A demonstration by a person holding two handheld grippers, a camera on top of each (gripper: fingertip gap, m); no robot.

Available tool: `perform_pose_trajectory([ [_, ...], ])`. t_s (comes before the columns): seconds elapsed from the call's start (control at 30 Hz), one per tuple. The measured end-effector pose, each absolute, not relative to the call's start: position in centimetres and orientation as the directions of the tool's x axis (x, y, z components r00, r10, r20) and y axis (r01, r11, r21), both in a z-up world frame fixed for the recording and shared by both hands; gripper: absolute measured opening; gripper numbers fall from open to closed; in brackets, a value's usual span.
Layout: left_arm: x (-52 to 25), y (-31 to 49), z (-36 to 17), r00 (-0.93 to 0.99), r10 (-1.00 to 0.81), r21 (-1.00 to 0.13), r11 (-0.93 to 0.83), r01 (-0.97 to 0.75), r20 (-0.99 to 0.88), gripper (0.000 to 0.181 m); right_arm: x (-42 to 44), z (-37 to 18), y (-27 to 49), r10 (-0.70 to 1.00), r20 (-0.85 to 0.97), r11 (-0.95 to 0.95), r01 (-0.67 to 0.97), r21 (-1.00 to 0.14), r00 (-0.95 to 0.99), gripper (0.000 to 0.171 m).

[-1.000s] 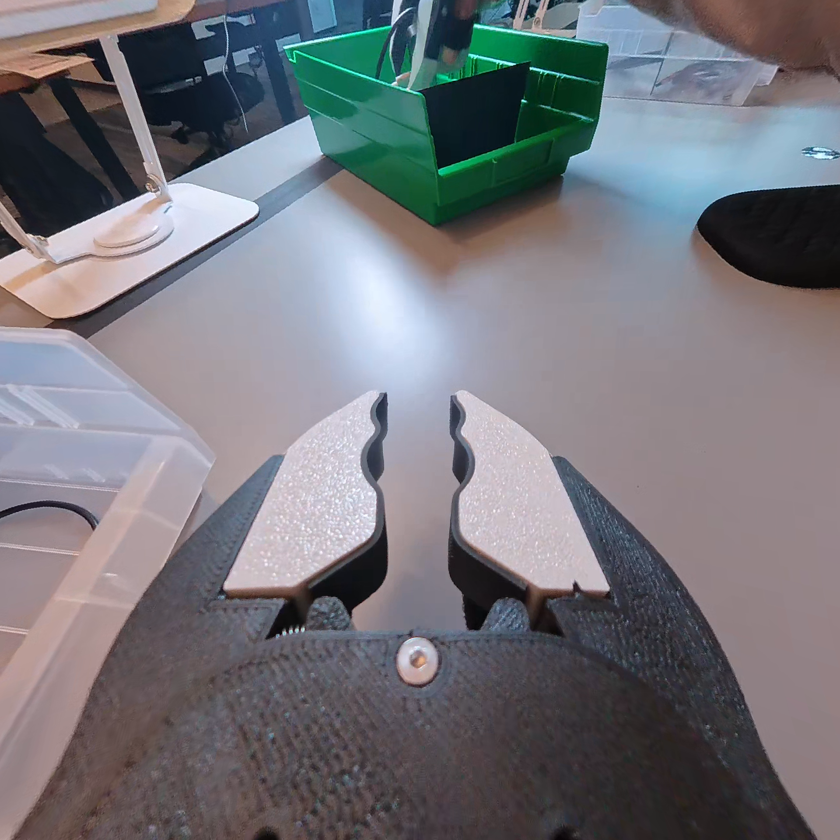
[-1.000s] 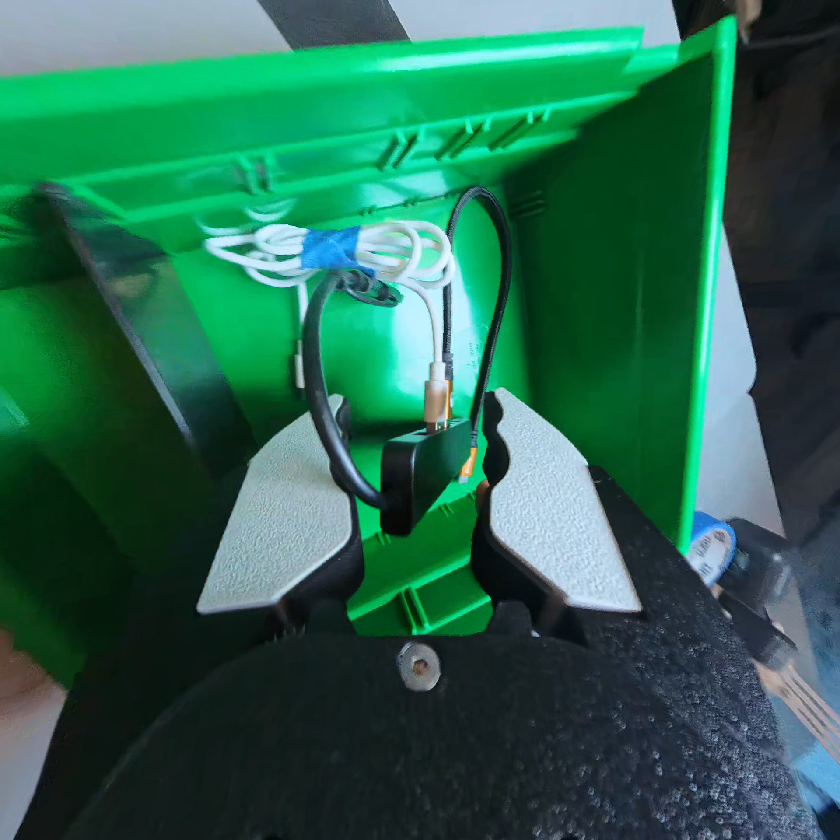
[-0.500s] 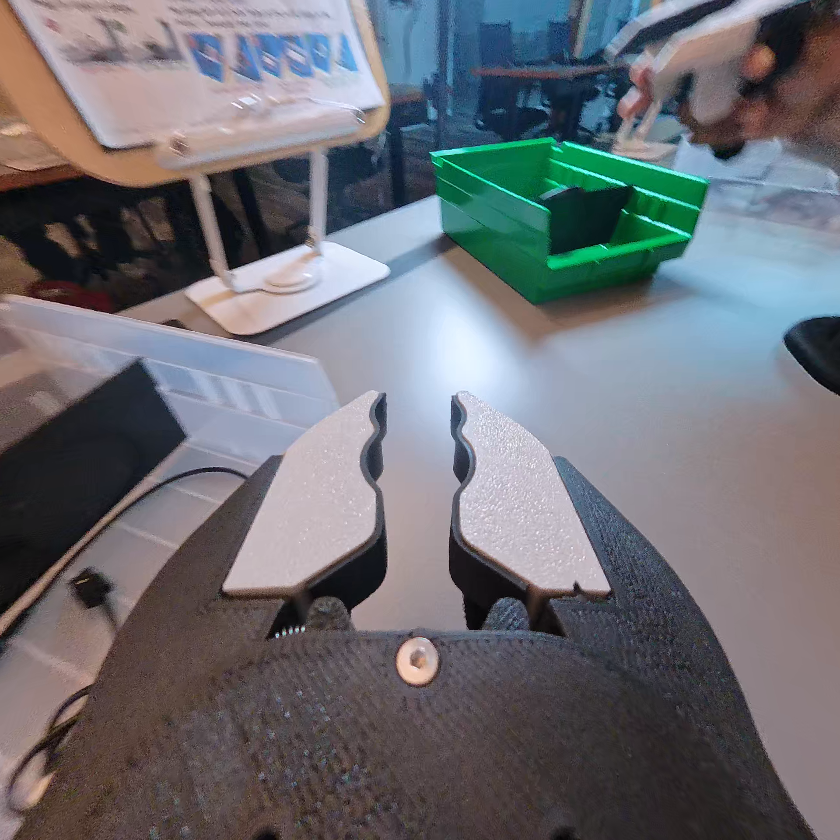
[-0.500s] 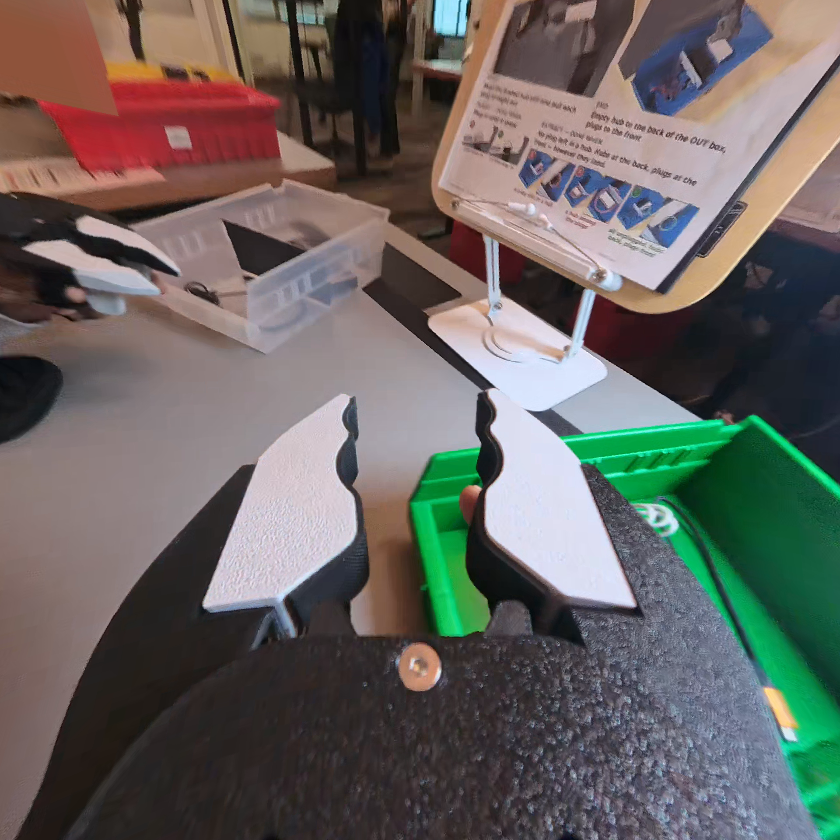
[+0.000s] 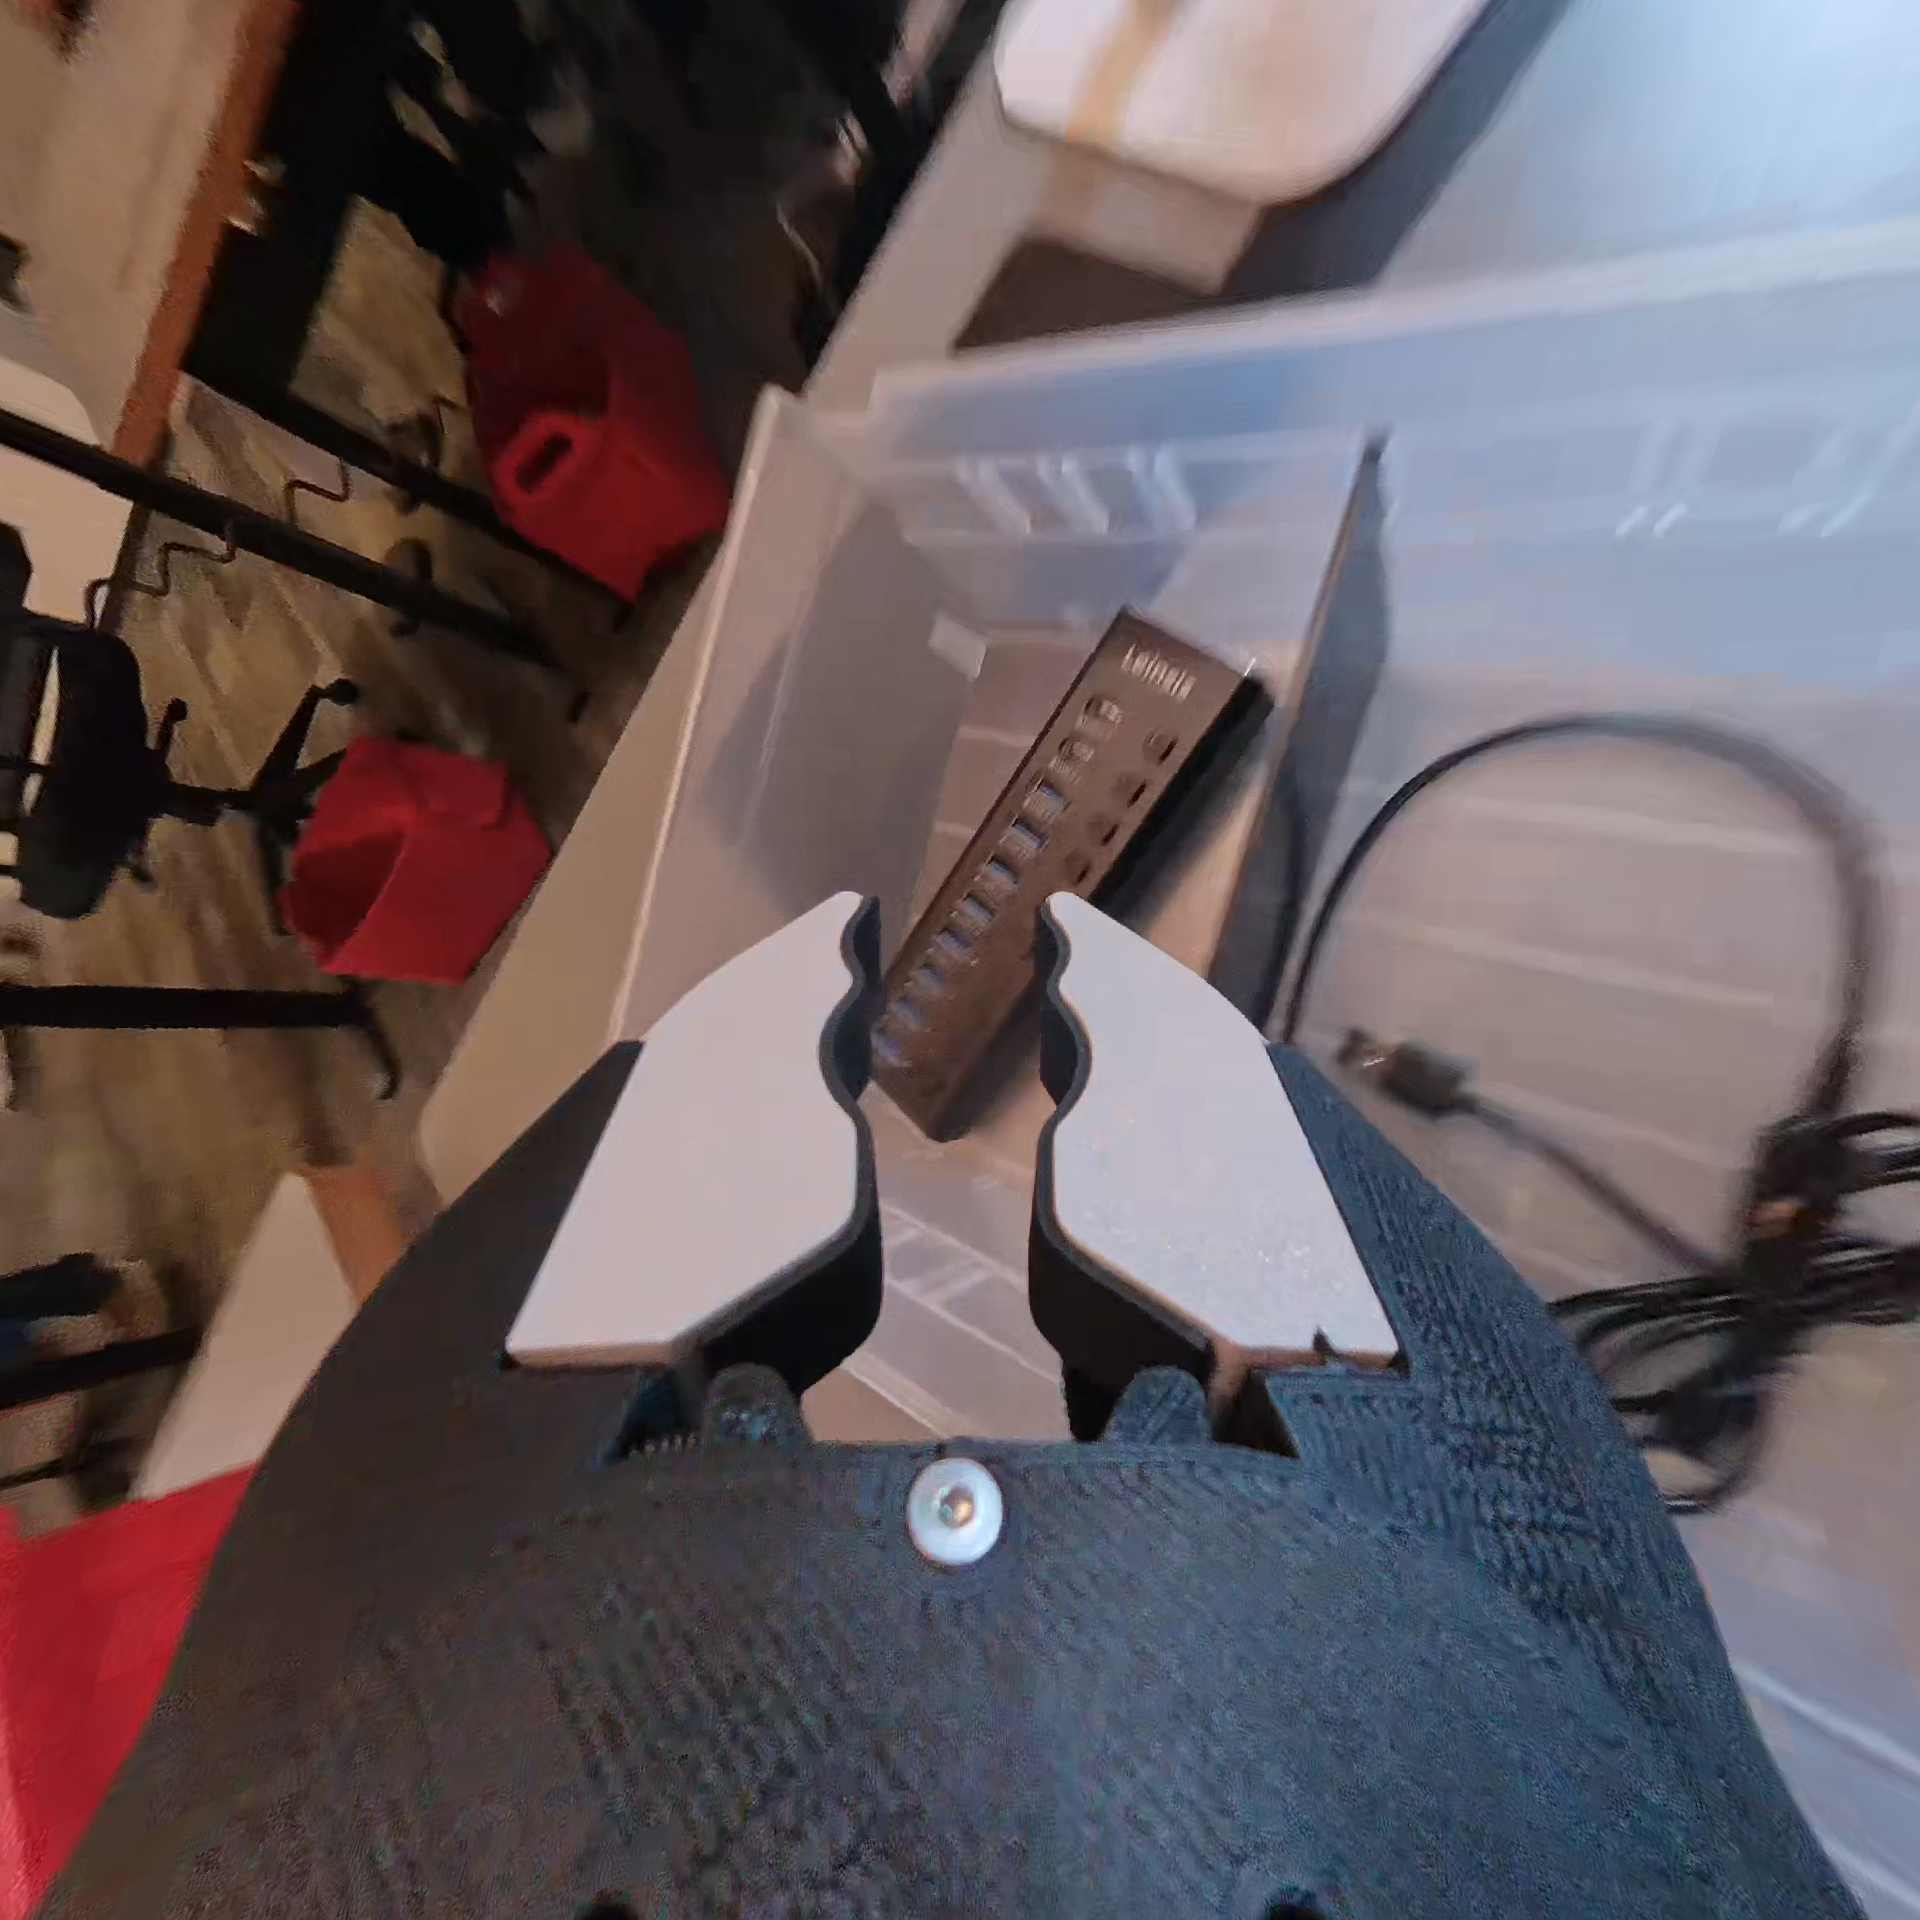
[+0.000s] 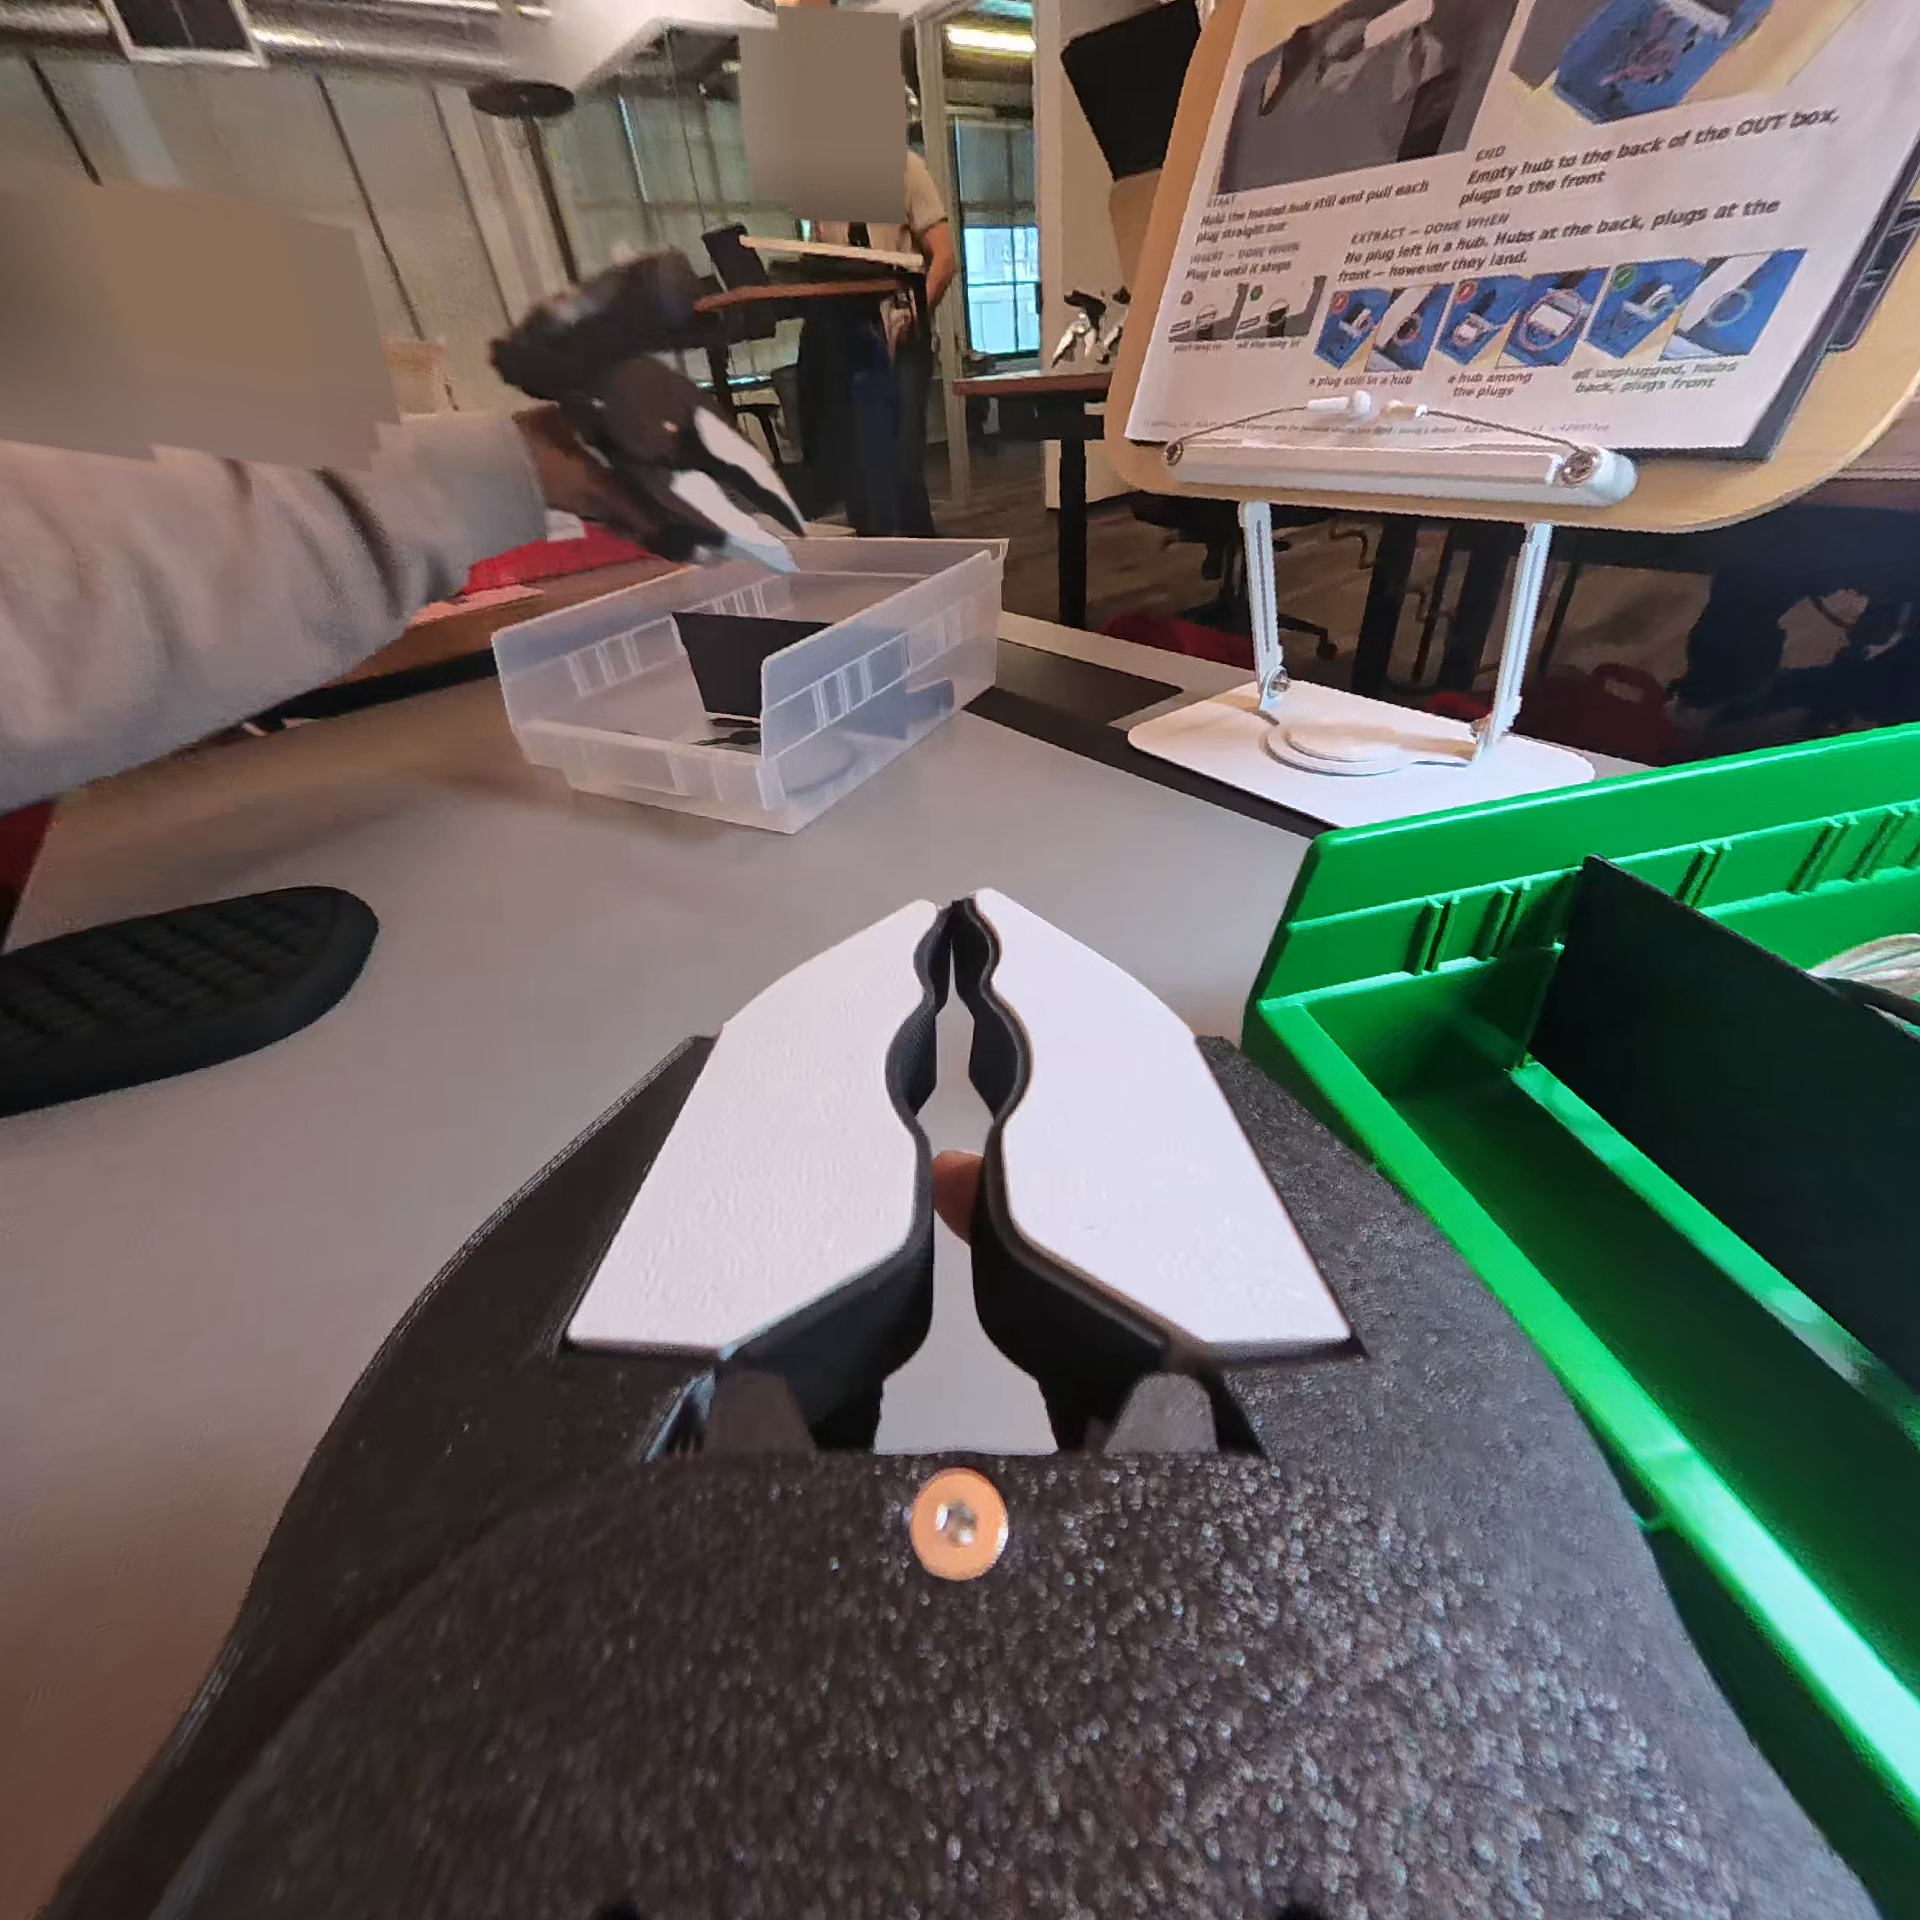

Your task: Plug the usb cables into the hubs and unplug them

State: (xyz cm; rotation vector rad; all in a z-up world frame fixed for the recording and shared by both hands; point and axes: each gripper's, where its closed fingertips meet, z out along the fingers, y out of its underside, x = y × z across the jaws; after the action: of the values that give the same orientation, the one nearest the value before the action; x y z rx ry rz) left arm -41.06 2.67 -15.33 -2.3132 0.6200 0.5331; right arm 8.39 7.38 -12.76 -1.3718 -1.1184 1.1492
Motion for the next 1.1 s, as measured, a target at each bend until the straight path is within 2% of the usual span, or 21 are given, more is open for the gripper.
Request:
perform_pose_trajectory([
  [0.1, -43.2, 4.2, -19.2, 0.700, -0.471, -0.247, -0.705, -0.664, -0.537, 0.030, 8.2, -12.8, 6.8, 0.994, -0.046, -0.053, 0.066, -0.996, 0.094, 0.000],
  [0.2, -44.0, 4.3, -22.8, 0.617, -0.660, -0.023, -0.675, -0.738, -0.429, 0.035, 8.2, -12.8, 5.4, 0.998, -0.068, -0.067, 0.041, -0.997, -0.016, 0.002],
  [0.27, -43.9, 4.2, -23.9, 0.616, -0.719, 0.038, -0.660, -0.750, -0.322, 0.041, 8.2, -13.0, 4.6, 0.990, -0.107, -0.105, 0.021, -0.994, -0.095, 0.002],
  [0.3, -44.0, 4.5, -24.0, 0.624, -0.725, 0.051, -0.663, -0.747, -0.293, 0.050, 8.2, -13.2, 4.5, 0.985, -0.127, -0.125, 0.020, -0.992, -0.120, 0.002],
  [0.47, -43.9, 4.0, -26.2, 0.676, -0.731, 0.119, -0.683, -0.721, -0.097, 0.069, 7.9, -14.0, 4.2, 0.969, -0.160, -0.153, 0.052, -0.987, -0.187, 0.002],
  [0.5, -43.8, 4.1, -26.5, 0.690, -0.721, 0.109, -0.693, -0.713, -0.064, 0.073, 7.9, -13.9, 4.1, 0.968, -0.160, -0.153, 0.052, -0.987, -0.193, 0.002],
  [0.57, -43.5, 4.7, -26.6, 0.735, -0.678, 0.049, -0.735, -0.676, -0.019, 0.065, 8.1, -13.9, 3.8, 0.965, -0.165, -0.157, 0.051, -0.986, -0.206, 0.002],
  [0.63, -43.5, 4.7, -26.7, 0.742, -0.671, 0.021, -0.742, -0.670, -0.008, 0.065, 8.3, -13.8, 3.6, 0.965, -0.157, -0.150, 0.050, -0.987, -0.211, 0.002],
  [0.7, -43.5, 4.8, -26.5, 0.745, -0.665, 0.009, -0.746, -0.666, -0.038, 0.064, 8.4, -13.7, 3.5, 0.968, -0.142, -0.135, 0.050, -0.990, -0.208, 0.002],
  [0.83, -43.4, 4.7, -25.1, 0.764, -0.632, -0.087, -0.760, -0.644, -0.127, 0.062, 8.6, -13.3, 3.6, 0.971, -0.133, -0.128, 0.036, -0.991, -0.197, 0.002],
  [0.97, -42.0, 5.0, -19.0, 0.778, -0.580, -0.275, -0.728, -0.628, -0.241, 0.061, 8.5, -13.5, 3.5, 0.980, -0.101, -0.094, 0.047, -0.994, -0.174, 0.002],
  [1.1, -35.8, 4.9, -10.7, 0.777, -0.532, -0.538, -0.569, -0.622, -0.336, 0.062, 8.1, -14.1, 3.2, 0.990, -0.047, -0.036, 0.079, -0.996, -0.132, 0.004],
])
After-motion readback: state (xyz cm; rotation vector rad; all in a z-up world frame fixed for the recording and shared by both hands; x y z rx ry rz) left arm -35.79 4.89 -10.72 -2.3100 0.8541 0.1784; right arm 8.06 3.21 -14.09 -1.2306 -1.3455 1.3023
